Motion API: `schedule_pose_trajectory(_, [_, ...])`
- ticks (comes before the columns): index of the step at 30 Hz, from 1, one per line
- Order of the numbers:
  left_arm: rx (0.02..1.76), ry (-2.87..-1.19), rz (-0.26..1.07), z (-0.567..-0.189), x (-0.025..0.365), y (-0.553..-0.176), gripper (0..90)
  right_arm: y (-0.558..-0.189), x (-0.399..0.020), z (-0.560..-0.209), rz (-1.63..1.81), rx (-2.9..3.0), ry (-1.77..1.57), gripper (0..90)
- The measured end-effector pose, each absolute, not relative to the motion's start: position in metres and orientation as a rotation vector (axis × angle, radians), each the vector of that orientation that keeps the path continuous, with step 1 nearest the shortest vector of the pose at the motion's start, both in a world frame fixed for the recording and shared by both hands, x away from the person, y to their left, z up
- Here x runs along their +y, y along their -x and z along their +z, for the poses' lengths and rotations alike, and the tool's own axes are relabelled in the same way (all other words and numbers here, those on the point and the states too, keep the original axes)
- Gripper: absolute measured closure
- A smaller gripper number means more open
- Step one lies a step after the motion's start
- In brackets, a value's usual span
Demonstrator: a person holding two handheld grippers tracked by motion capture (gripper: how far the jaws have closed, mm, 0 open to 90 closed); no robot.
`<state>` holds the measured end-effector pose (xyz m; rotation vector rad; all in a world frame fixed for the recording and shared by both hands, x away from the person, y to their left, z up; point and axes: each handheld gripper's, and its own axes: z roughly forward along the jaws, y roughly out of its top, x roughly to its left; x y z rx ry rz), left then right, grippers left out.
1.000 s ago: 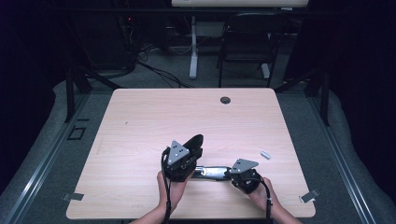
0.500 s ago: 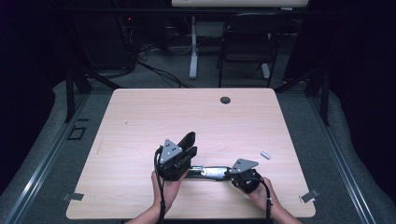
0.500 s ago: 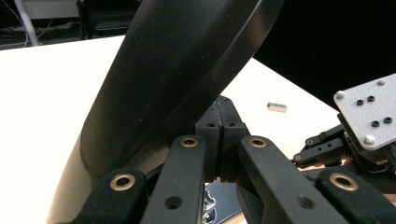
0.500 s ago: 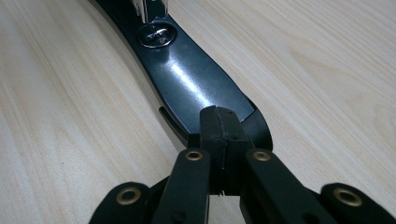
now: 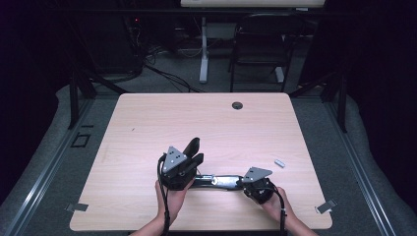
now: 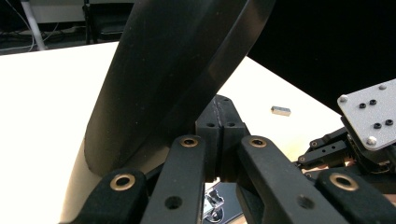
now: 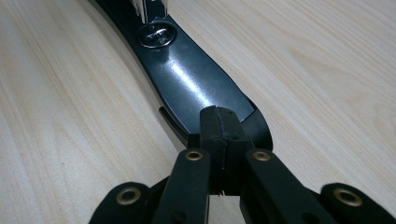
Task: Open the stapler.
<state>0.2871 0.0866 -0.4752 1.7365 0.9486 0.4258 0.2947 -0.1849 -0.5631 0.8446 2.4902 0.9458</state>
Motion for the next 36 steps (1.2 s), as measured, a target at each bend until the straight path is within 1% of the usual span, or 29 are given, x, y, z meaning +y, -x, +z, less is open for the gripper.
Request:
schedule_pose_trajectory(12, [0.944,-1.745,0.455,-0.473,0.093,-0.285,90.0,-0.295,-0.185,-0.563,0.944,2.490,-0.840,90.0])
schedule_pose_trajectory(21, [0.956,-1.734,0.491,-0.471,0.103,-0.284,90.0,-0.295,-0.185,-0.563,0.939,2.491,-0.842,90.0])
schedule_pose_trajectory(28, [0.997,-1.709,0.543,-0.469,0.123,-0.284,90.0,-0.295,-0.184,-0.563,0.938,2.489,-0.844,90.0])
schedule_pose_trajectory(36, [0.994,-1.700,0.546,-0.468,0.127,-0.284,90.0,-0.294,-0.183,-0.562,0.929,2.491,-0.851,90.0])
